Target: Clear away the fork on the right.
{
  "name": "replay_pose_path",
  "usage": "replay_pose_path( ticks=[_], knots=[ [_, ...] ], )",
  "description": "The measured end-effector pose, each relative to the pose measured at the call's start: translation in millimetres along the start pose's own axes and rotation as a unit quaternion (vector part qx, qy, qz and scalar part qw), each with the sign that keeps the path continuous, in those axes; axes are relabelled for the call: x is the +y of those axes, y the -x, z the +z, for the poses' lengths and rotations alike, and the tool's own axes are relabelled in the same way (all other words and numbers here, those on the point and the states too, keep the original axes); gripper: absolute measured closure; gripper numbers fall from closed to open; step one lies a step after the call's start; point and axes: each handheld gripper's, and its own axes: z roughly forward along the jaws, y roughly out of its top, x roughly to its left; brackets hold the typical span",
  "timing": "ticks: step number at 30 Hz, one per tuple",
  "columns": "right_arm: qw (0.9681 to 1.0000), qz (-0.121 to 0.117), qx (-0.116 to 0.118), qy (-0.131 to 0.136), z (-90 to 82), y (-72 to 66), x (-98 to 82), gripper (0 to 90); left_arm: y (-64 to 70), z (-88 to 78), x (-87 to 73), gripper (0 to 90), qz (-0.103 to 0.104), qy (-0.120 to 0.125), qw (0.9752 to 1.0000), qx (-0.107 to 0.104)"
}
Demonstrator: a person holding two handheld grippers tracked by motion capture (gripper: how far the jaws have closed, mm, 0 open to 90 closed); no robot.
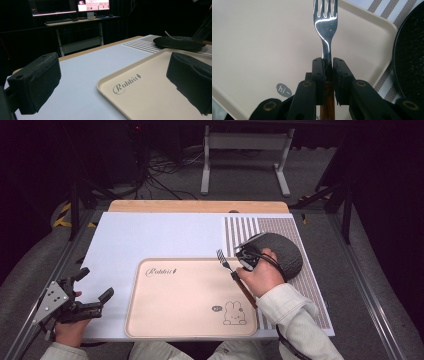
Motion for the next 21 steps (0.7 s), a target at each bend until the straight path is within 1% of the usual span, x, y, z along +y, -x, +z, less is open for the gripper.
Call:
replay_pose_path(
  ticks=[2,3,6,7,8,10,12,16,21],
  knots=[
    [1.0,-0.002,0.001,0.0,1.9,-0.1,-0.4,80.7,0.0,0.0,0.1,0.1,0.0,0.0,1.0,-0.001],
    [1.0,0.003,0.004,-0.005,6.1,-1.2,-1.6,80.6,0.2,-0.1,0.2,0.1,0.0,0.0,1.0,0.0],
    [0.9999,0.005,0.004,-0.013,13.2,-1.8,-3.6,80.7,0.3,-0.2,0.3,0.1,0.001,0.0,1.0,-0.001],
    [0.9999,0.005,0.004,-0.013,13.2,-1.8,-3.6,80.7,0.2,-0.3,0.3,0.1,0.001,0.0,1.0,0.0],
    [0.9998,0.004,0.007,-0.016,17.4,-1.7,-5.2,80.7,0.0,-0.4,0.2,0.1,0.0,0.0,1.0,0.0],
    [0.9997,0.005,0.01,-0.019,20.6,-2.0,-6.8,80.6,-0.1,-0.3,0.1,0.1,0.0,0.0,1.0,0.0],
    [0.9994,0.006,0.025,-0.025,23.7,-2.2,-8.9,80.6,0.0,-0.4,0.2,0.1,0.001,0.0,1.0,0.0],
    [0.9992,0.004,0.027,-0.03,26.5,-3.7,-11.4,80.6,0.0,-0.2,0.1,0.1,0.0,0.0,1.0,0.0],
    [0.9987,0.009,0.033,-0.039,32.7,-4.1,-14.3,80.6,0.2,-0.1,0.1,0.1,0.0,0.0,1.0,0.0]
  ],
)
